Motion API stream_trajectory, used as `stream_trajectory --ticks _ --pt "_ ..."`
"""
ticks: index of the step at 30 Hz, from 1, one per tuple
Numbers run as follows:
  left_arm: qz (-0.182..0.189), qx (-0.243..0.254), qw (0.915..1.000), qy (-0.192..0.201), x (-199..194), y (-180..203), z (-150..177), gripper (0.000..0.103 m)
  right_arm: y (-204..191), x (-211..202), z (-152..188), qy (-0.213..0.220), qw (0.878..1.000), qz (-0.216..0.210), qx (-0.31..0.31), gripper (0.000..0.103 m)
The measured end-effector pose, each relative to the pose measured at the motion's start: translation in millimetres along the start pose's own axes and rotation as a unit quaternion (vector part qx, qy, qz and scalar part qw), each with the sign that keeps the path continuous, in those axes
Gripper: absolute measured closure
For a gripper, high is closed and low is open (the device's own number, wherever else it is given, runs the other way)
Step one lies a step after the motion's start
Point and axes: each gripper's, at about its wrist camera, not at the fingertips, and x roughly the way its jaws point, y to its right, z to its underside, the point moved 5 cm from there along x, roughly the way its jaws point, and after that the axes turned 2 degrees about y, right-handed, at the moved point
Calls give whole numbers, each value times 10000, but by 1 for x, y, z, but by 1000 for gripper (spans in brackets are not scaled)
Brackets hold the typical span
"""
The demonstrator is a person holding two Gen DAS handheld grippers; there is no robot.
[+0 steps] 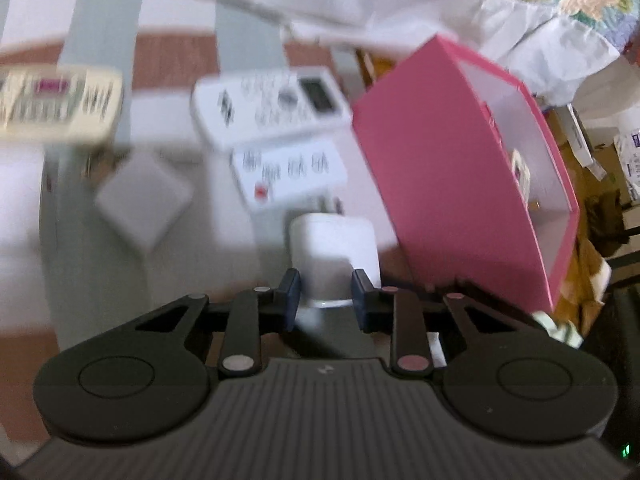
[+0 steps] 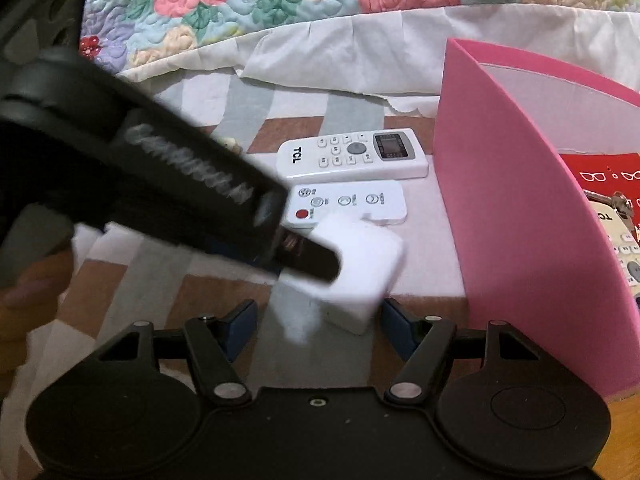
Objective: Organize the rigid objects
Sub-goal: 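Lower the left tool onto a white cube charger and grasp it, then carry the white charger with the left tool into the pink box, release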
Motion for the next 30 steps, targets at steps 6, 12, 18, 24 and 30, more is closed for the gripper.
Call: stream_trajectory --ticks 6,12,18,24,30 --pt "38 -331 9993 -191 -7 -10 16 75 -13 -9 10 -312 9982 -216 -463 30" --pt "36 -582 9983 -39 0 -19 14 55 -6 1 -1 -320 9992 -228 39 26" --pt "9 -543 9985 92 -1 -13 16 63 -9 -1 0 -308 9990 -11 -309 40" --pt "-390 139 9989 199 -23 14 25 65 -12 -19 -2 -213 9993 -120 -267 41" --pt "-381 595 9970 304 -70 52 30 64 -19 -73 -17 105 9991 -163 -386 41"
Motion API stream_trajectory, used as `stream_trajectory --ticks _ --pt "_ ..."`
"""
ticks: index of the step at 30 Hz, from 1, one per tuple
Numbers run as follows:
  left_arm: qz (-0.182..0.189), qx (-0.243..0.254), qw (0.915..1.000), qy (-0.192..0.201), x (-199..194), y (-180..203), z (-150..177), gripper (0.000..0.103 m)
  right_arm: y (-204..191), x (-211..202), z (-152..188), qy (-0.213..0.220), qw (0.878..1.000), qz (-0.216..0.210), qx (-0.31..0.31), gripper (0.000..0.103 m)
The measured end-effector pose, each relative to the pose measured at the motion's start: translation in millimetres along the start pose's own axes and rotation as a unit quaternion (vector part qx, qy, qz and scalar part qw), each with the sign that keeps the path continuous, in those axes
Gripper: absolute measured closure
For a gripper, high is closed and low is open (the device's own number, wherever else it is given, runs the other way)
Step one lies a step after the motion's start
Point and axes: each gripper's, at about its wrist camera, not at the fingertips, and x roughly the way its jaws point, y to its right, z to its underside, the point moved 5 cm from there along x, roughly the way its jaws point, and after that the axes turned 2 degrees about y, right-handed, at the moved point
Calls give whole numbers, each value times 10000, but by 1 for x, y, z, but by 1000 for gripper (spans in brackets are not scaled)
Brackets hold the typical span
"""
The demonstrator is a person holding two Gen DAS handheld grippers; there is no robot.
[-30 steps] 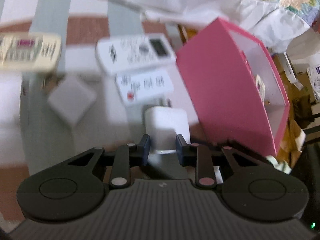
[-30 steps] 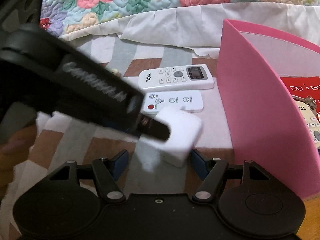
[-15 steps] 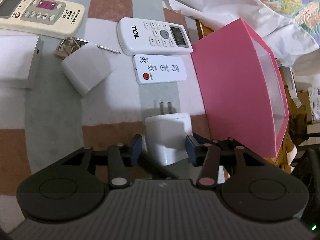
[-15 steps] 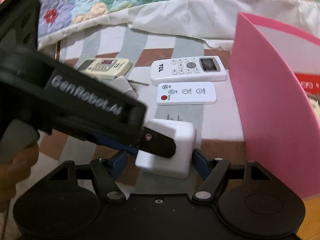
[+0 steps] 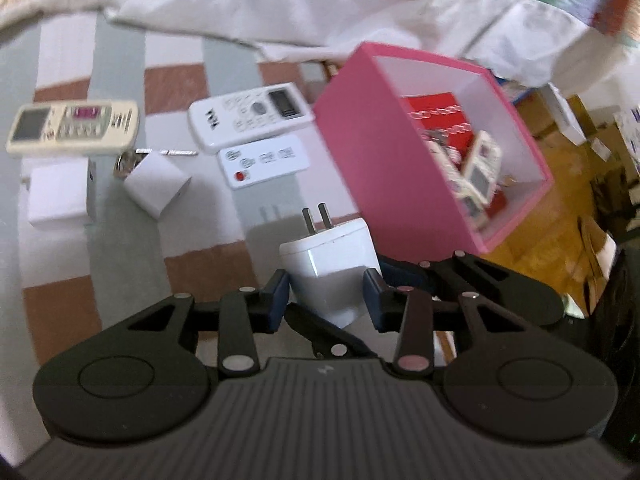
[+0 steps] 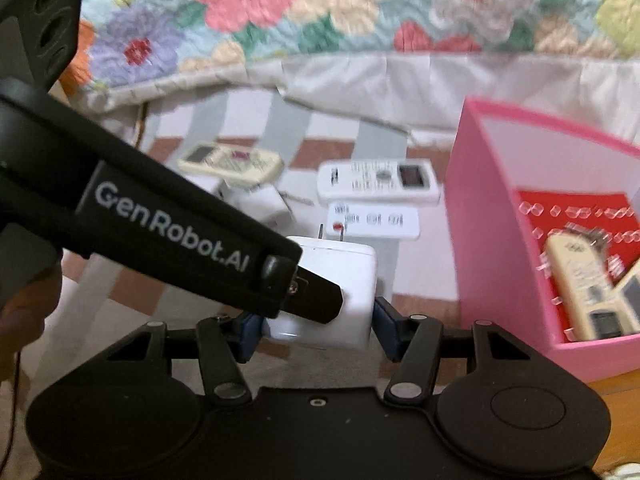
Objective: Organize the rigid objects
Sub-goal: 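Carry the white charger with the left tool into the pink box, release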
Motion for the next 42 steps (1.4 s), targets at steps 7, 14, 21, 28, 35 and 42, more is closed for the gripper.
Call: stream_trajectory --ticks 7,14,21,28,35,42 --pt "155 127 9997 169 -47 45 -15 64 4 -59 -22 503 9981 171 -318 41" --pt "266 627 9977 60 -48 112 -55 64 49 -100 -47 795 9955 522 -38 41" --pt "21 873 9949 -501 -1 160 -83 64 106 -92 -50 403 9966 470 539 41" --pt "-418 882 9866 -1305 63 169 -90 63 154 -50 -35 -359 9888 -7 1449 41" --pt "-637 760 9792 -1770 93 156 -84 63 162 -19 -25 -900 9805 -300 1724 41" --pt "-997 1334 9776 -1285 99 155 -76 62 149 -14 -24 -921 9901 -79 1052 40"
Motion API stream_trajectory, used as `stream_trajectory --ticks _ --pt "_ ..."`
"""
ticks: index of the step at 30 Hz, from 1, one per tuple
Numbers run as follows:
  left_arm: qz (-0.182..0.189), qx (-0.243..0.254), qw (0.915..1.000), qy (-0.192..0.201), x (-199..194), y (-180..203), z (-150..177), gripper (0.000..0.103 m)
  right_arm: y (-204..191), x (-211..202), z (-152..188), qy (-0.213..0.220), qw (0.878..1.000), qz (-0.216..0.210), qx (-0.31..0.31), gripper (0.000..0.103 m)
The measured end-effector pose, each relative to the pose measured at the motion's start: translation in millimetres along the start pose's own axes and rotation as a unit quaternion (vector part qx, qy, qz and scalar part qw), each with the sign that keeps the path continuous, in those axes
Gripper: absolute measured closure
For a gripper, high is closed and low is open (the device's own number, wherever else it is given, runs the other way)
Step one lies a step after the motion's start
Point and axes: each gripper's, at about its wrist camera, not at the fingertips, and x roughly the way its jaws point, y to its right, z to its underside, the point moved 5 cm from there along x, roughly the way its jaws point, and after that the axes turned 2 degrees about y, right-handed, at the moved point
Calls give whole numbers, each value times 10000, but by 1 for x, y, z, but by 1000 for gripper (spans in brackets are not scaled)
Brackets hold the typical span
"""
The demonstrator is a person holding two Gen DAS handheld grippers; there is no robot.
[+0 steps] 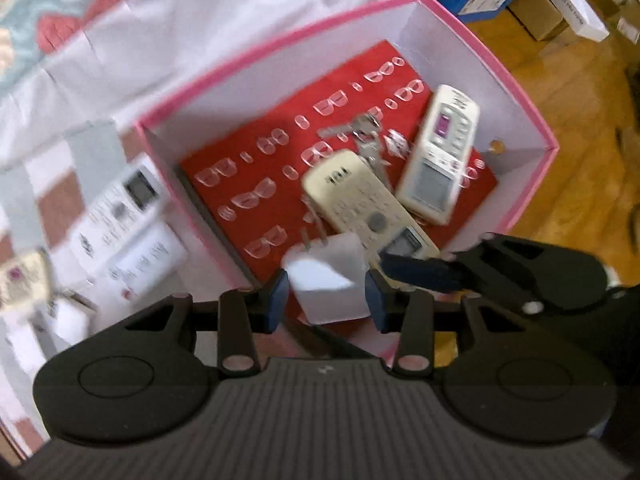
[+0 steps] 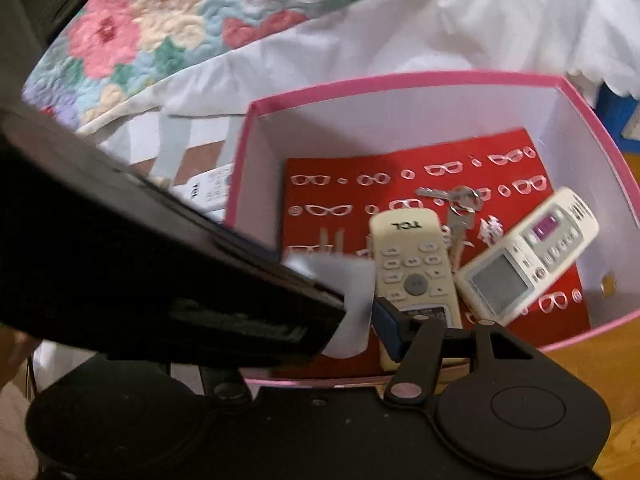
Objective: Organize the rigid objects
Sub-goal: 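Carry the white charger with the left tool into the pink box, release, then lower the left tool onto a second white charger and grasp it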
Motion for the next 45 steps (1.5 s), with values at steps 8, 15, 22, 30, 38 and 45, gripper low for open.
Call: stream_trajectory --ticks 8,15,22,30,38,45 --pt "437 -216 9962 719 -62 -28 9 62 -9 -41 -2 351 9993 33 -132 39" --pt "356 -213 9901 1344 -138 -62 29 61 -69 -96 9 1094 9871 -71 -1169 38" --pt "103 -328 9813 1896 -187 -108 81 61 -141 -115 11 1646 9596 -760 -2154 36" --pt "-105 -1216 9629 2406 -197 -195 134 61 -189 -83 -4 1684 9552 -816 -2293 27" --pt "-342 -2226 9449 2375 -151 -282 176 57 -226 -12 3 878 9533 -1275 -2592 27" --pt "-187 -2678 9387 2164 -92 -320 184 57 -242 55 4 787 9499 -1396 -2684 27"
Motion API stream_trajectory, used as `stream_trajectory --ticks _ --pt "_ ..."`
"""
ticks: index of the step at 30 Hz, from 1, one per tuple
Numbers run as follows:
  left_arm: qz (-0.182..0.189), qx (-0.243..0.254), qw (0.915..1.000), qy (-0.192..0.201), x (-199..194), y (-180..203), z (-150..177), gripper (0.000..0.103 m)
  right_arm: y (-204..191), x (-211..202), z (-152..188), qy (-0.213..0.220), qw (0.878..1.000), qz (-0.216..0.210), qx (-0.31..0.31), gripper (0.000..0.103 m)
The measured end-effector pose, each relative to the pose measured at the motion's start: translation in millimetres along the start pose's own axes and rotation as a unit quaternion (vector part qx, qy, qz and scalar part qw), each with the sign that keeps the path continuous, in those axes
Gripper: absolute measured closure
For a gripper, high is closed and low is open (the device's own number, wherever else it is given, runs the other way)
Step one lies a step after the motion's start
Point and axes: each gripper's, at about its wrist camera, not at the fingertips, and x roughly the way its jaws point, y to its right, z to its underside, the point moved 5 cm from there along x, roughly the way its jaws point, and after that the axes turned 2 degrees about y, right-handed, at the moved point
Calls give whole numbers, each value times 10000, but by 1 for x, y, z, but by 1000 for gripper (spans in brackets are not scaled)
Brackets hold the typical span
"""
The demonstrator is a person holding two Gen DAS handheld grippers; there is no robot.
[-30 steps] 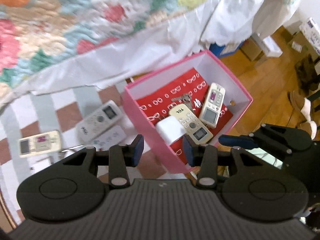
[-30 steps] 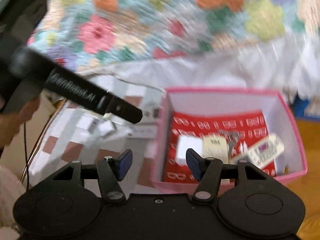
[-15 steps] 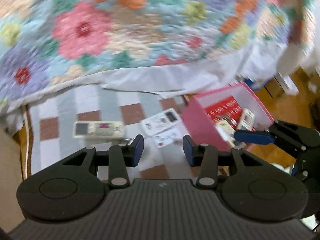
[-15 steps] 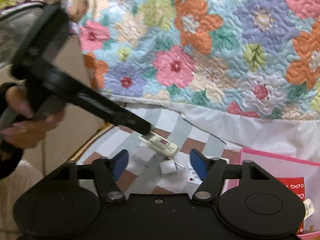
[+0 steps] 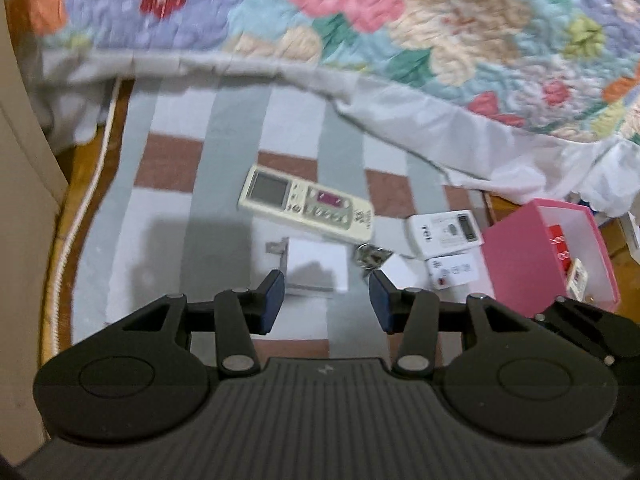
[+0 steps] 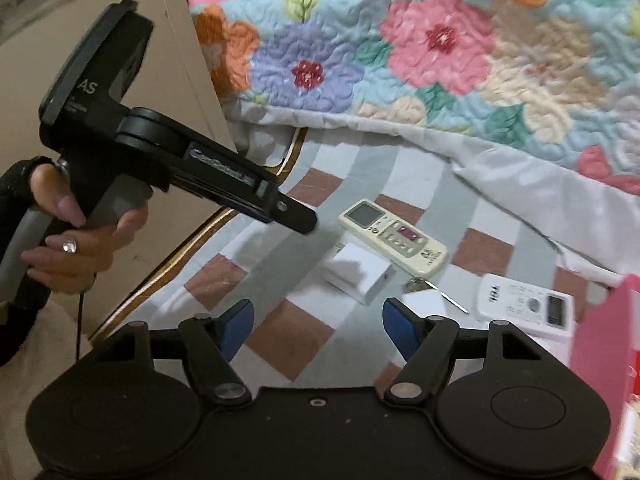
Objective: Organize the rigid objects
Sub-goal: 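Lower the left tool onto a second white charger and grasp it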
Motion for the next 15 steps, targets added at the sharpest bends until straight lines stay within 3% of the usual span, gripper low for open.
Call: stream_trajectory --ticks 5,9,11,13,15 --pt "-286 119 9995 -36 39 -10 6 59 8 56 12 -243 9995 171 50 27" --pt "-246 -235 9994 50 60 -28 6 59 15 90 18 -224 9993 289 57 28" --pt "-210 -335 9991 140 64 -33 5 60 19 104 19 -248 9990 372 24 34" --pt "-70 -472 9987 166 69 -37 6 66 24 114 18 -279 9975 653 5 34" --pt "126 -735 9972 60 76 -42 8 80 28 120 18 -305 9968 742 42 34"
